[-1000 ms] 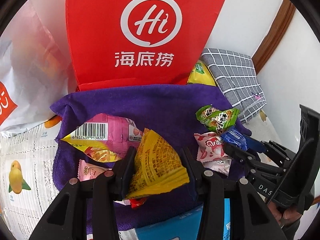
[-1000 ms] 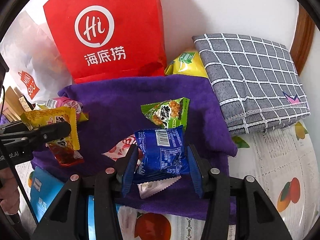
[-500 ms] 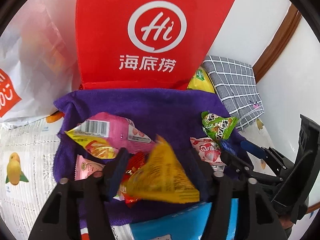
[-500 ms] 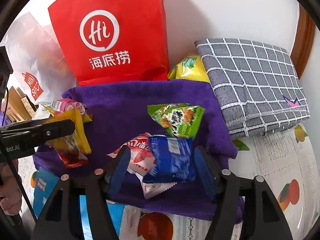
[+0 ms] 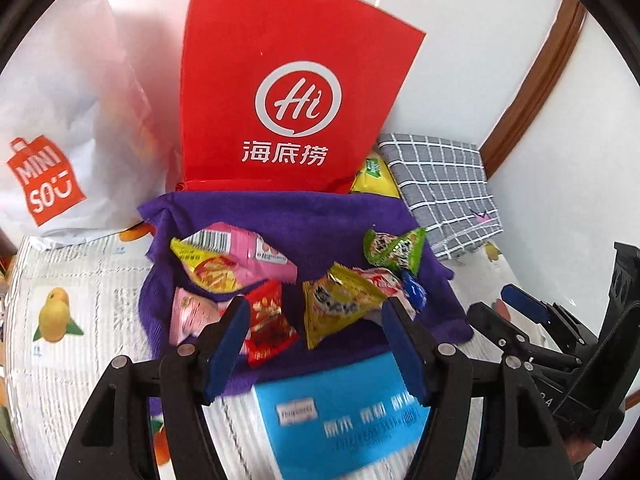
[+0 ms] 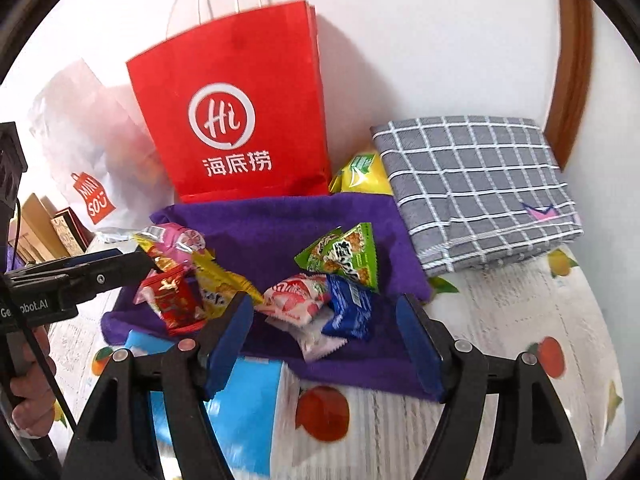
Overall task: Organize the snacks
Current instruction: 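Move both tools back toward the pink packets lying on the sheet, then grasp the large pink packet with the right tool, then grasp the pink-white stick packet with the left tool while the right tool holds the pink packet, then carry the pink packet and stick packet toward the purple towel with both tools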
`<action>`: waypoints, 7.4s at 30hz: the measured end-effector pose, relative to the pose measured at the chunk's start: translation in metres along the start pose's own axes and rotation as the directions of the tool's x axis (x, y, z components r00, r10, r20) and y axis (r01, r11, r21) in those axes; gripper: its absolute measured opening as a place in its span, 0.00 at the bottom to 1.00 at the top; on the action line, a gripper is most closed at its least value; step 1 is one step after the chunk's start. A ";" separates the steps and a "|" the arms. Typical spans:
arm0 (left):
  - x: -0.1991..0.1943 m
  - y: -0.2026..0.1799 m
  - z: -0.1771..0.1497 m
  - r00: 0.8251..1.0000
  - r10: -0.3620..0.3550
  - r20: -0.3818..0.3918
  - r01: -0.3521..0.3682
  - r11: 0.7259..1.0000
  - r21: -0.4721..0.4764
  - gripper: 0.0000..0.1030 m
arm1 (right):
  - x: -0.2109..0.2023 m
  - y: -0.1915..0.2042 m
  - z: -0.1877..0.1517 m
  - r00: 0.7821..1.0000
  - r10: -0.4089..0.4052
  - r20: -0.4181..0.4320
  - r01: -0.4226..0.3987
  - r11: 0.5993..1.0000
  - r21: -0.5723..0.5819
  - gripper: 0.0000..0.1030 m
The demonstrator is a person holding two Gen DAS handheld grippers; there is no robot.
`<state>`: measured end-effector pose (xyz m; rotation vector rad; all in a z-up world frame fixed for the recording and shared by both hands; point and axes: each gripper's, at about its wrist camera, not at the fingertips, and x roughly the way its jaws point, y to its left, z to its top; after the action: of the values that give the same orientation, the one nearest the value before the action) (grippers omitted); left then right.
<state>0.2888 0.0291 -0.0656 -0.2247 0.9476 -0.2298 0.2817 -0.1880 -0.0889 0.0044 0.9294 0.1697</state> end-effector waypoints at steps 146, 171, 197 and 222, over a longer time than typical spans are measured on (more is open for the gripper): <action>-0.014 -0.082 -0.224 0.982 0.190 -0.013 -0.182 0.956 0.228 0.24 | -0.100 -0.098 -0.202 0.999 -0.023 -0.046 0.027 0.996 0.081 0.50; -0.027 -0.068 -0.214 0.991 0.133 -0.032 -0.128 0.984 0.124 0.17 | -0.099 -0.053 -0.187 0.998 -0.024 -0.058 0.025 1.000 0.015 0.50; -0.089 -0.052 -0.152 0.991 0.121 0.049 -0.125 0.988 0.092 0.17 | -0.134 -0.010 -0.113 0.998 0.001 0.061 -0.001 1.000 0.003 0.50; -0.094 -0.042 -0.109 0.988 0.132 0.075 -0.138 0.988 0.076 0.17 | -0.130 0.017 -0.070 0.990 0.077 0.121 -0.069 0.995 -0.068 0.50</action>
<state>0.1425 0.0068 -0.0426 -0.0932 0.8781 -0.1343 0.1470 -0.1952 -0.0263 -0.0095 0.8006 0.2643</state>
